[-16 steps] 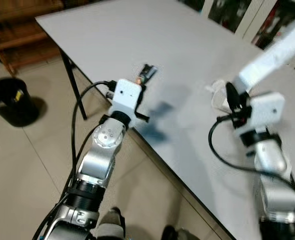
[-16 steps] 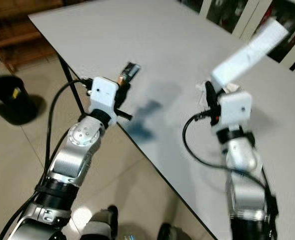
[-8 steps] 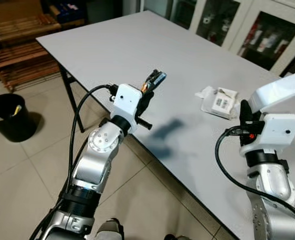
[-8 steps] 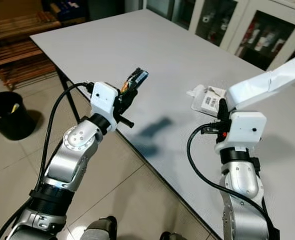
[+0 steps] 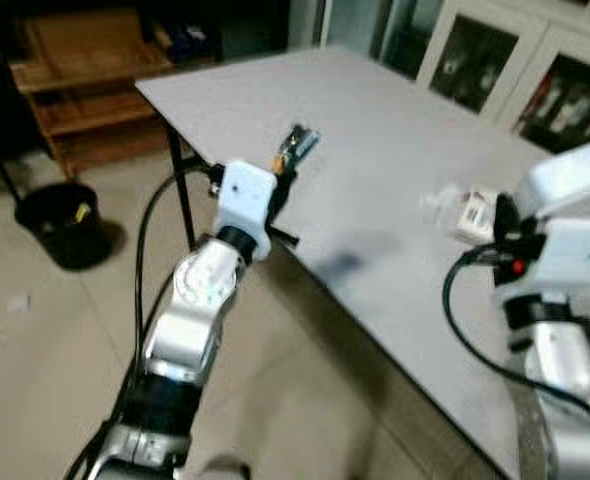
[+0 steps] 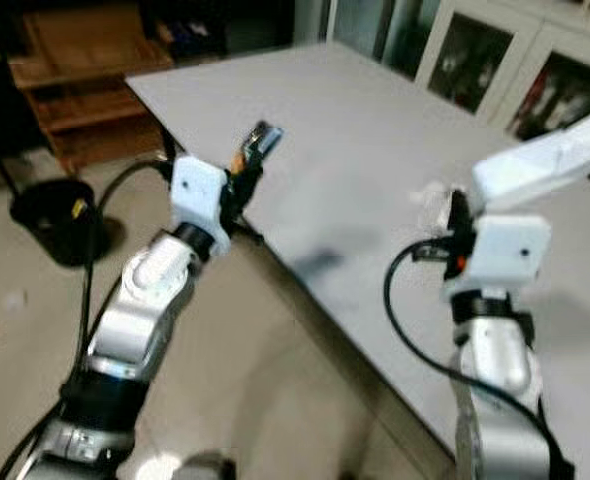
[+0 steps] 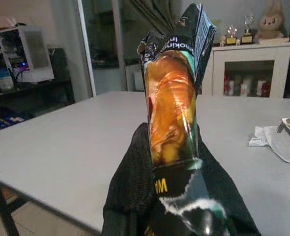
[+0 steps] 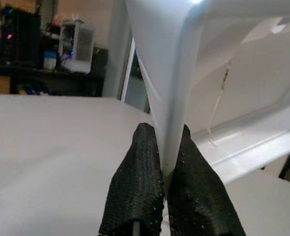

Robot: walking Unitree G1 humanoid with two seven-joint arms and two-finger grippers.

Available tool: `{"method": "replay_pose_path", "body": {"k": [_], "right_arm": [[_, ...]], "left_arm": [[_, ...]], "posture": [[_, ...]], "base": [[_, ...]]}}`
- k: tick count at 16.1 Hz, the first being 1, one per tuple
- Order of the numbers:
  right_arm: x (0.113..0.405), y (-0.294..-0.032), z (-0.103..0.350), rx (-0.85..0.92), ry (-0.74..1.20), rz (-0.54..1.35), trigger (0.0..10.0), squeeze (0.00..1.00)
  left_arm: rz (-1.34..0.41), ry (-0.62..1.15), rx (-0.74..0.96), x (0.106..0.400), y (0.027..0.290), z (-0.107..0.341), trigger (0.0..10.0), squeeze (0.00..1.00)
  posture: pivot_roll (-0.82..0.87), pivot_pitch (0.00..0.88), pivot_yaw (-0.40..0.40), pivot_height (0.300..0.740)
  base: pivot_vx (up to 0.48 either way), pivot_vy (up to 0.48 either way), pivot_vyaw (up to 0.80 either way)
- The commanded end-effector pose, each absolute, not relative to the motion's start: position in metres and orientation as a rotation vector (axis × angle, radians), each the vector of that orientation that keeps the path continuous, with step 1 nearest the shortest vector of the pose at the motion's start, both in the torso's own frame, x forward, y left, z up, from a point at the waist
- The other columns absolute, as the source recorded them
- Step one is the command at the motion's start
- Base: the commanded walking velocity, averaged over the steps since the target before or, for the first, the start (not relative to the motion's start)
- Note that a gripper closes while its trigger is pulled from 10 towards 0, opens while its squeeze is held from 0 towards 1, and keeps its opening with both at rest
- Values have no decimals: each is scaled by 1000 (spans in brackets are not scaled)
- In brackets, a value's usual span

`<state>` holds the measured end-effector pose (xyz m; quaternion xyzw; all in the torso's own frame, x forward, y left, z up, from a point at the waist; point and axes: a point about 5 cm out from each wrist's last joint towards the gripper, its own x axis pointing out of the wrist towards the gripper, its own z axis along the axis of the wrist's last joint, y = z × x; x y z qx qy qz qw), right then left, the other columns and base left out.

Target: Picking trash to rubbish bin

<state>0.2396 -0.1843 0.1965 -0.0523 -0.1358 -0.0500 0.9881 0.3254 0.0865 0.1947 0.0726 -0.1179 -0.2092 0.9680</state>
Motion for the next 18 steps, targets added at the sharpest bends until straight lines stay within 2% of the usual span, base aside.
{"method": "replay_pose_path", "body": {"k": [1, 15, 18], "right_arm": [[240, -184, 200, -110, -276, -96, 10000, 0], [244, -176, 200, -86, -271, -62, 10000, 0], [244, -177, 198, -86, -267, -65, 10000, 0]], "left_arm": [[-428, -233, 152, 325, 81, 194, 10000, 0], [-411, -197, 96, 329, 83, 194, 10000, 0], [-311, -211, 114, 332, 95, 196, 10000, 0]], "posture": [[187, 81, -83, 740], [195, 91, -82, 740], [194, 94, -80, 740]], "base": [[0, 0, 800], [0, 0, 800], [0, 0, 800]]}}
